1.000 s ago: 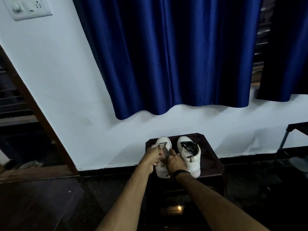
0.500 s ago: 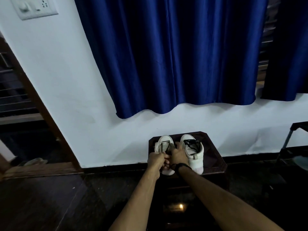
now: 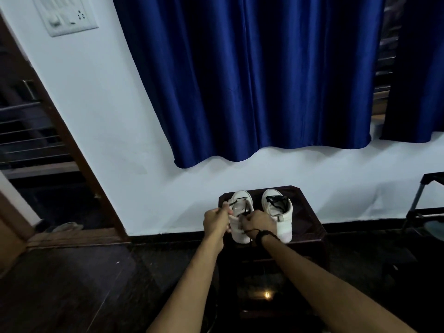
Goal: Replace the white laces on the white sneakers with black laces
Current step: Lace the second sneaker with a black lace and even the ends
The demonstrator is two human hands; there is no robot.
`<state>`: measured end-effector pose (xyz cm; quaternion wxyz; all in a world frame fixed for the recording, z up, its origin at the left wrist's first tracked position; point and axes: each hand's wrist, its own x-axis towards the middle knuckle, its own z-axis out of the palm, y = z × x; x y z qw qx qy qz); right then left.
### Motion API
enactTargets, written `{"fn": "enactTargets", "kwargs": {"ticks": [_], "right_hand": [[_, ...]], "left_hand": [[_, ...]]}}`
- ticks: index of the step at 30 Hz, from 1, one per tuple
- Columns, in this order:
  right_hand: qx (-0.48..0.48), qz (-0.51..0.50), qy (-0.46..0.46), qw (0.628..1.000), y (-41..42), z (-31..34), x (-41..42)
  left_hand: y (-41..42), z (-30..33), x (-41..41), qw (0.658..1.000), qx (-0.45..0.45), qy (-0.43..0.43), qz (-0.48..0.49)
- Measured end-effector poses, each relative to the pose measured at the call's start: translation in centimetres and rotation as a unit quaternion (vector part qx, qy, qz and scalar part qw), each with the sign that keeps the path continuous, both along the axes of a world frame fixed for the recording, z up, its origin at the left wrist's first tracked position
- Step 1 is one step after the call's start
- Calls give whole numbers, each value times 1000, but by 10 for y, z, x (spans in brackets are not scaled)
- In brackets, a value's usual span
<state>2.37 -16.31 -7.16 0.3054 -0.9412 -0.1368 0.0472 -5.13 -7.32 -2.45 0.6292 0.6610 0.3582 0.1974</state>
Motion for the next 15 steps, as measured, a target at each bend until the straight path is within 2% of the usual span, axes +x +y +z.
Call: {"fn": "enactTargets", "kwargs": {"ticks": [1, 2, 3, 4, 5, 6, 7, 8, 9, 10, 12, 14, 15], "right_hand": [[-79, 20, -53, 995, -5, -4, -5], [-100, 34, -102, 989, -10, -5, -9], [-67, 43, -138, 987, -12, -4, -11], [31, 61, -139, 988, -14, 2, -16], [169, 93, -59, 979, -15, 12, -22], [304, 128, 85, 940, -16, 27, -30], [391, 152, 218, 881, -16, 39, -39], [431, 178, 308, 829, -19, 45, -45], [439, 207, 357, 798, -24, 49, -50], [436, 238, 382, 779, -31, 48, -52], [423, 278, 389, 769, -48, 42, -47], [409, 293, 371, 781, -64, 39, -35], [395, 292, 349, 798, -70, 38, -26]], "left_hand": [[-1, 8, -3, 999, -44, -15, -8], [-1, 16, -5, 994, -100, -26, -21], [-2, 24, -6, 986, -158, -37, -37], [-4, 32, -8, 976, -205, -47, -51], [-7, 39, -9, 969, -233, -56, -59], [-10, 46, -10, 964, -251, -65, -63], [-12, 54, -11, 961, -260, -74, -61], [-14, 61, -11, 958, -268, -82, -55], [-13, 66, -11, 957, -271, -94, -49], [-10, 69, -12, 957, -268, -102, -40], [1, 70, -13, 957, -264, -117, -22], [16, 63, -14, 956, -266, -126, 5], [24, 59, -14, 954, -268, -131, 22]]}}
